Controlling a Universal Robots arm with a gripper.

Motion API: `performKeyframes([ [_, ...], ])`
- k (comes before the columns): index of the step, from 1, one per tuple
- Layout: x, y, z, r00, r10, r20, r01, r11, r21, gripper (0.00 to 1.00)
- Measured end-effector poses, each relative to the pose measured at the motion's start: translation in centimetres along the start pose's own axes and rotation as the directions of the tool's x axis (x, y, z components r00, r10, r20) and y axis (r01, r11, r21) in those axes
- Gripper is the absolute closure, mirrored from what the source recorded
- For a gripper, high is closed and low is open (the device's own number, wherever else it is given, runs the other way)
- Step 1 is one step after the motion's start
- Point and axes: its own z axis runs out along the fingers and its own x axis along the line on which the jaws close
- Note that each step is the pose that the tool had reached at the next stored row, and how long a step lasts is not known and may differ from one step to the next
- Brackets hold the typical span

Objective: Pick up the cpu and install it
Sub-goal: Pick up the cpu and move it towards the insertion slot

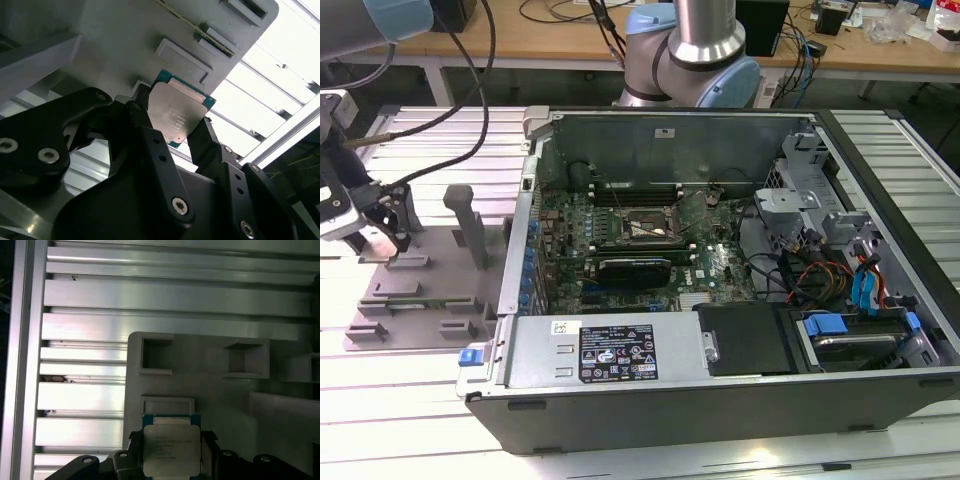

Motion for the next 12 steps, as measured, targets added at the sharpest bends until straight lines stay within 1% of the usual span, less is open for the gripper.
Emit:
performKeyframes([
  [2,-0.02,0.02,-0.24,1.0000,0.000,0.0002,0.000,1.0000,-0.0022,0.45],
  [3,-0.02,0.02,-0.28,1.0000,0.000,0.0002,0.000,1.0000,-0.0070,0.45],
  [6,-0.03,0.05,-0.64,1.0000,0.001,0.0006,0.000,0.9999,-0.0164,0.45],
  [8,-0.04,0.06,-0.81,1.0000,0.001,0.0007,-0.001,0.9998,-0.0186,0.45],
  [10,-0.06,0.09,-1.24,1.0000,0.001,0.0009,-0.001,0.9997,-0.0234,0.45],
  [12,-0.06,0.10,-1.49,1.0000,0.001,0.0009,-0.001,0.9997,-0.0263,0.45],
])
